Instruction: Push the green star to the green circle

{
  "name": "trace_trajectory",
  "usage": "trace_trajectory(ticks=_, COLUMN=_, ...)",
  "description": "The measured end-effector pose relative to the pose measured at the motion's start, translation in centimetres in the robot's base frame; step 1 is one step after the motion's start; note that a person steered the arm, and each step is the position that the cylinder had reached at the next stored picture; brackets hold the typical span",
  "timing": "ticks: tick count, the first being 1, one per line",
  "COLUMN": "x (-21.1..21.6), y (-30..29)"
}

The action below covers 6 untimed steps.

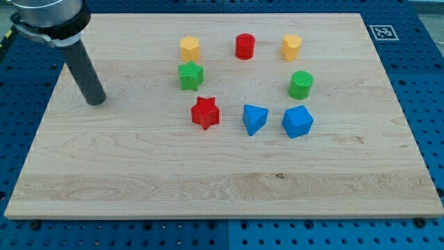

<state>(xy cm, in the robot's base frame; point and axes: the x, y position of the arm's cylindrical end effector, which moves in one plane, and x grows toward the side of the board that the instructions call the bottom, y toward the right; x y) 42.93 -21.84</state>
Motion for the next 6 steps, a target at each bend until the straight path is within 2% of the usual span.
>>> trace_trajectory(ticks=3, x=-0.1, y=0.0)
trace_trajectory(ticks=4, x=-3.6, y=2.1)
trace_trajectory(ticks=6, x=-4.9, y=9.5)
